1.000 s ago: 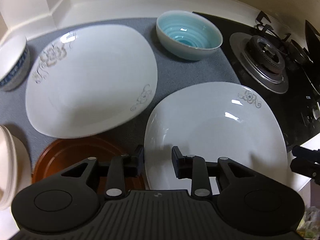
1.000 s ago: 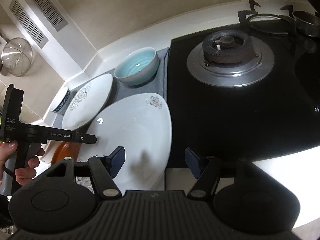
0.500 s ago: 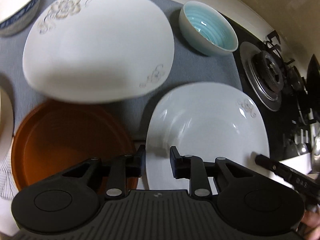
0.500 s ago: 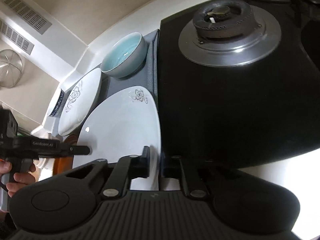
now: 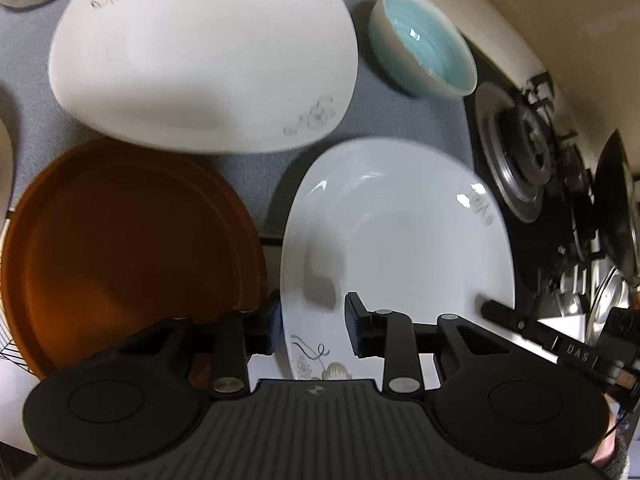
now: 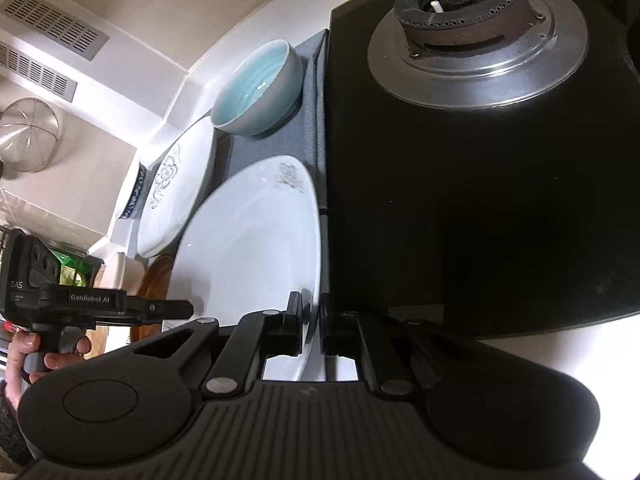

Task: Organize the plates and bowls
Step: 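Grasp the white square plate rim with the right tool and lift, then lower the held plate onto the other white square plate, then open the right tool and release the plate, then grasp the brown round plate rim with the right tool and lift, then carry the brown plate onto the white plate stack and release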

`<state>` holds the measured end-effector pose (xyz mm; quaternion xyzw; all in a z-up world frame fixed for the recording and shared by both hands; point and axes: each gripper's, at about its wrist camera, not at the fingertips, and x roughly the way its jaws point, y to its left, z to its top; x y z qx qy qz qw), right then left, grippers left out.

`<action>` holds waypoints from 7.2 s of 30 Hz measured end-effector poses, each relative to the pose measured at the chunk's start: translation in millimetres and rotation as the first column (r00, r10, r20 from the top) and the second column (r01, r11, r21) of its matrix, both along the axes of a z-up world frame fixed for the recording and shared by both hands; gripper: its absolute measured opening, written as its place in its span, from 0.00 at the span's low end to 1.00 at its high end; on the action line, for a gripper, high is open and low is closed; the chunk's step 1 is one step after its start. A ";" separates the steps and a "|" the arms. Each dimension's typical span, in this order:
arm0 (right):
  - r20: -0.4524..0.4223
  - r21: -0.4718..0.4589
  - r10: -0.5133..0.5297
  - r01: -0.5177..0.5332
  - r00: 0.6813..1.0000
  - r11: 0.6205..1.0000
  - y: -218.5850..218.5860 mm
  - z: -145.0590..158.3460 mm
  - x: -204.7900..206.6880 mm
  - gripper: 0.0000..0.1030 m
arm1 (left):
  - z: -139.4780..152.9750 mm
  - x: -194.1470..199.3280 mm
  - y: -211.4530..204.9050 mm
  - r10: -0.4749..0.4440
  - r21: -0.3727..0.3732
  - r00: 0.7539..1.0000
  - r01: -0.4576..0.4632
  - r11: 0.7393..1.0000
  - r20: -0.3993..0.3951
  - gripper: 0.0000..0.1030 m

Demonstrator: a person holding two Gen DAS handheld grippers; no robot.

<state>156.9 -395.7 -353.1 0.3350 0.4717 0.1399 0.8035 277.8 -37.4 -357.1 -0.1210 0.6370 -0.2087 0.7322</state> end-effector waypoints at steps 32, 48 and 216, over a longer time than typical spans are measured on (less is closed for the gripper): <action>0.128 0.006 0.036 -0.037 0.991 0.999 27.1 74.4 6.4 0.14 | 108.9 -15.4 4.9 0.041 0.180 0.968 -0.088 0.980 0.249 0.31; 0.088 0.015 0.104 -0.105 0.991 0.994 103.0 57.7 92.6 0.15 | 75.9 52.7 66.1 0.185 0.240 0.954 -0.242 0.940 0.236 0.29; 0.167 -0.329 0.288 -0.222 0.943 0.918 132.7 85.9 11.8 0.08 | 75.0 -81.3 29.6 0.148 0.225 0.966 -0.195 0.955 0.210 0.20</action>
